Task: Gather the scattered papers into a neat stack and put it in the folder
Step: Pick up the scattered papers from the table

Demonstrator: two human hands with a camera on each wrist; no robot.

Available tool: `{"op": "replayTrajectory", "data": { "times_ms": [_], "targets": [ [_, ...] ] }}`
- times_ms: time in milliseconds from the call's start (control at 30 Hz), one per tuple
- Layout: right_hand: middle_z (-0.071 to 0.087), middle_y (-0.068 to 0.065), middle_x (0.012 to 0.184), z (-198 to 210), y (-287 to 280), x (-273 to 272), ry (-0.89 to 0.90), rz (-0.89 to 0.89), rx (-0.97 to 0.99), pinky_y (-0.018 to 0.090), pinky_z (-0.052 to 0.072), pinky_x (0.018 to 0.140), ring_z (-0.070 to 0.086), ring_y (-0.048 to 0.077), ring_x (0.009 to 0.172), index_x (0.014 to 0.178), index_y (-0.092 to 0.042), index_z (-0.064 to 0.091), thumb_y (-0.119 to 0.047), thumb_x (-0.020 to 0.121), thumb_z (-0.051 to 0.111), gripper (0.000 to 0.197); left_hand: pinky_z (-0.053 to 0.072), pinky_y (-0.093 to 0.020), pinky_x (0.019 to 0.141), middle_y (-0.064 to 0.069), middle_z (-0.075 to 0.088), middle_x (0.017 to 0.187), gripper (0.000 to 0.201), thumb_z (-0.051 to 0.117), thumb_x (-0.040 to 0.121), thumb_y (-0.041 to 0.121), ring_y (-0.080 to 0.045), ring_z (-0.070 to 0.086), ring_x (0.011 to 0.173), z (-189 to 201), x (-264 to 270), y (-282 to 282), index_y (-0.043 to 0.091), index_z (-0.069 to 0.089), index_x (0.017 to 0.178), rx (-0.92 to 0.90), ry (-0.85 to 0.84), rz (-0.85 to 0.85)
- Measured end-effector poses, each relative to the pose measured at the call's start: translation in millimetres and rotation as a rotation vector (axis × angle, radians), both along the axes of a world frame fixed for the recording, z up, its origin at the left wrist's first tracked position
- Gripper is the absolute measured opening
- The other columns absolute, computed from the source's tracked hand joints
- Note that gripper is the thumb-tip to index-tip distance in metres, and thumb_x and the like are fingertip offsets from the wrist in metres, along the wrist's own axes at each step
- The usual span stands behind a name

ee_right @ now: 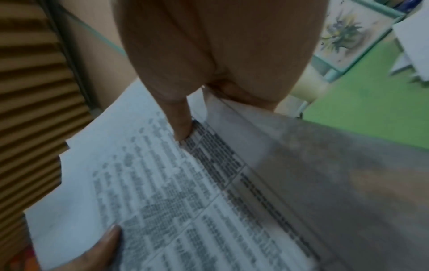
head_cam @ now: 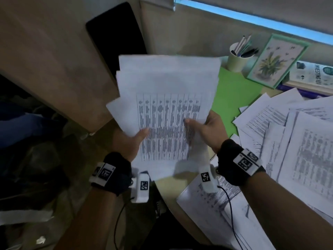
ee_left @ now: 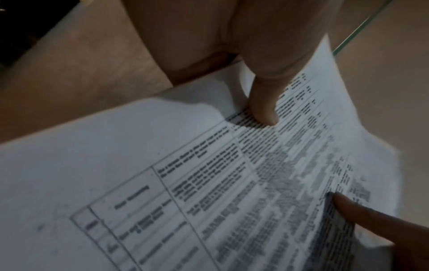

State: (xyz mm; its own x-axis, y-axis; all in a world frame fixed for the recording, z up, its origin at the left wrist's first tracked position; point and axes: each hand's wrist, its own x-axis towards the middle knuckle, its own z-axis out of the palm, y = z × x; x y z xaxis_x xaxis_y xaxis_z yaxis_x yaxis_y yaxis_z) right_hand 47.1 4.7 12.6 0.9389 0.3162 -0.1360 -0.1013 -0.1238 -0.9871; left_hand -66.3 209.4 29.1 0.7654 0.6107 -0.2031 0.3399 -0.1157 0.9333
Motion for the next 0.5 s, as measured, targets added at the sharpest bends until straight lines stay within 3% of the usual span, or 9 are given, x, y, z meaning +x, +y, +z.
{"op": "replayTrajectory", "data": {
  "times_ms": [67, 167, 233, 333, 400, 500],
  "targets": [
    [0.075, 0.006, 0.098, 19.7, 3.2, 2.3, -0.088, -0.042, 0.045, 0.038, 0.06, 0.079, 0.072, 0.022, 0.09, 0.106, -0.006, 0.07, -0.011, 0.086, 0.073, 0.021, 0.037, 0.007, 0.065, 0.021, 0.055, 0.095, 0.037, 0.075, 0.082, 0.012, 0.011, 0.056, 0.082, 23.8, 15.9, -5.4, 0.019, 0.05, 0.109, 0.059, -0.157, -0.003],
    [0.073, 0.018, 0.095, 41.0, 3.6, 2.4, -0.229, -0.079, 0.022, 0.039, 0.058, 0.075, 0.068, 0.032, 0.085, 0.102, -0.006, 0.071, -0.014, 0.089, 0.07, 0.015, 0.043, 0.001, 0.073, 0.02, 0.062, 0.1, 0.033, 0.076, 0.081, 0.011, 0.018, 0.061, 0.085, 45.2, 29.2, -10.4, 0.023, 0.06, 0.107, 0.052, -0.329, 0.011],
    [0.074, 0.013, 0.097, 47.4, -2.2, -0.2, -0.248, -0.073, 0.051, 0.031, 0.059, 0.073, 0.07, 0.025, 0.087, 0.103, -0.006, 0.07, -0.012, 0.089, 0.069, 0.016, 0.047, -0.004, 0.073, 0.016, 0.067, 0.1, 0.03, 0.076, 0.081, 0.014, 0.013, 0.064, 0.087, 50.8, 29.9, -10.6, 0.018, 0.064, 0.108, 0.027, -0.37, 0.023],
    [0.072, 0.004, 0.108, 45.4, -14.6, -7.9, -0.234, -0.049, 0.096, 0.019, 0.055, 0.076, 0.07, 0.01, 0.096, 0.116, -0.003, 0.061, -0.008, 0.084, 0.073, 0.035, 0.051, -0.012, 0.075, 0.005, 0.07, 0.102, 0.03, 0.075, 0.081, 0.005, 0.001, 0.068, 0.091, 48.7, 25.2, -13.2, 0.007, 0.066, 0.11, 0.05, -0.371, 0.0],
    [0.069, -0.004, 0.108, 41.3, -21.3, -12.6, -0.228, -0.04, 0.093, 0.013, 0.052, 0.075, 0.068, 0.0, 0.095, 0.118, -0.01, 0.056, -0.005, 0.084, 0.073, 0.039, 0.053, -0.017, 0.078, -0.003, 0.07, 0.106, 0.036, 0.075, 0.08, 0.002, -0.008, 0.069, 0.097, 42.5, 20.0, -16.1, 0.001, 0.062, 0.113, 0.063, -0.364, -0.02],
    [0.065, -0.015, 0.106, 41.5, -21.7, -17.8, -0.247, -0.003, 0.069, 0.007, 0.049, 0.076, 0.064, -0.01, 0.092, 0.121, -0.013, 0.054, -0.004, 0.09, 0.065, 0.034, 0.05, -0.015, 0.085, -0.003, 0.067, 0.114, 0.041, 0.074, 0.081, 0.004, -0.008, 0.065, 0.105, 37.4, 17.5, -23.8, 0.006, 0.057, 0.118, 0.058, -0.388, 0.008]
  ]
}}
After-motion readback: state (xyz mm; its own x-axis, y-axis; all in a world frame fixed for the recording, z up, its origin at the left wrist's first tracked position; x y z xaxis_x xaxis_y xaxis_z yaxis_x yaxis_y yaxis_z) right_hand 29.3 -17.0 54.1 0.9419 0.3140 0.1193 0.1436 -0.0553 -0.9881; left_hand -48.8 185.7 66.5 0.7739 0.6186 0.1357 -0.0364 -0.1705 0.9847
